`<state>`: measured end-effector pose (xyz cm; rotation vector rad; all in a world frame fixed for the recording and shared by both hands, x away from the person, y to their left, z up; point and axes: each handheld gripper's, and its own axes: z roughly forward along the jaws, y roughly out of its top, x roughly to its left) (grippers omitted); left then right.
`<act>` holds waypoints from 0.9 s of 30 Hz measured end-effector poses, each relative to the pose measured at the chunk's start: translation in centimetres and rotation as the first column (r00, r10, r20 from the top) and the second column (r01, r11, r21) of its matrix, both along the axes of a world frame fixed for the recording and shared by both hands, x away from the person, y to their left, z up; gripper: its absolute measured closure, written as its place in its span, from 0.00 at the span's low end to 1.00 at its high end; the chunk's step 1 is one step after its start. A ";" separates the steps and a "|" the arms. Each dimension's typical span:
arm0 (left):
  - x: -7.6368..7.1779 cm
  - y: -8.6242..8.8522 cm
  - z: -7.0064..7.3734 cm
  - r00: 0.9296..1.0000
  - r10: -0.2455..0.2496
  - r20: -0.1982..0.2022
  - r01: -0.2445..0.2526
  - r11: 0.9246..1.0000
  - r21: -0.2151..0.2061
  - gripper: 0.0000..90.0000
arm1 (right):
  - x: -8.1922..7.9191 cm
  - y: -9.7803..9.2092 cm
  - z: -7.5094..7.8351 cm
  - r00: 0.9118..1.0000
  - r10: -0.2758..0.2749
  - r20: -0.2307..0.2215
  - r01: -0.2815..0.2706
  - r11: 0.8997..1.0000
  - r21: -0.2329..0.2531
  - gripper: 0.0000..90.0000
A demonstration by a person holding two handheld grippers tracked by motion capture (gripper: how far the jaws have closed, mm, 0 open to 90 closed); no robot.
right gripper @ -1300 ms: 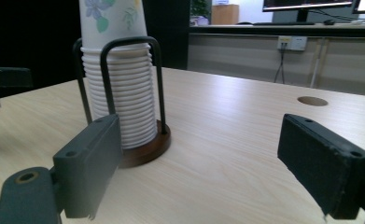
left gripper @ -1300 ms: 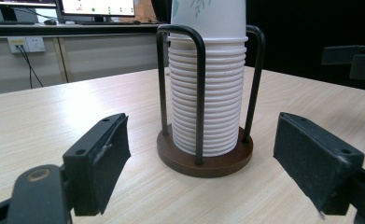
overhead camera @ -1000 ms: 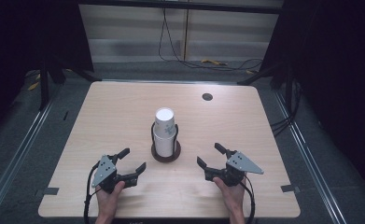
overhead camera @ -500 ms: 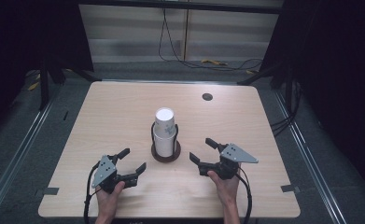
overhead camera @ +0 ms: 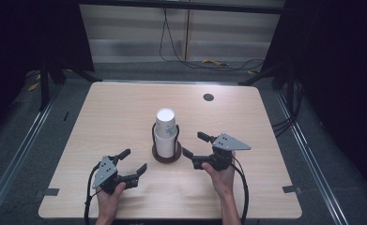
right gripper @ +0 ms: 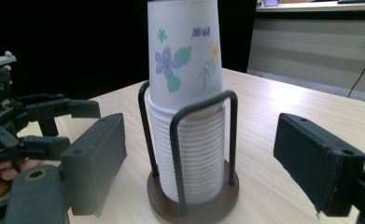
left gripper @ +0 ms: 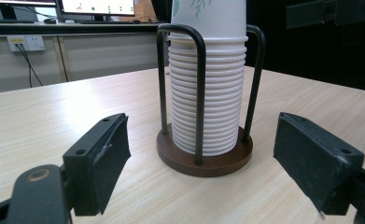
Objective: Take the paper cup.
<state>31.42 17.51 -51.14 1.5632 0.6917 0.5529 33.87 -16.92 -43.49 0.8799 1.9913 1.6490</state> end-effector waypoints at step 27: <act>0.0 0.0 0.0 1.000 -0.004 0.002 0.004 1.000 0.006 0.20 | 4.6 3.5 2.7 0.992 0.106 -0.065 -0.110 0.992 -0.060 0.20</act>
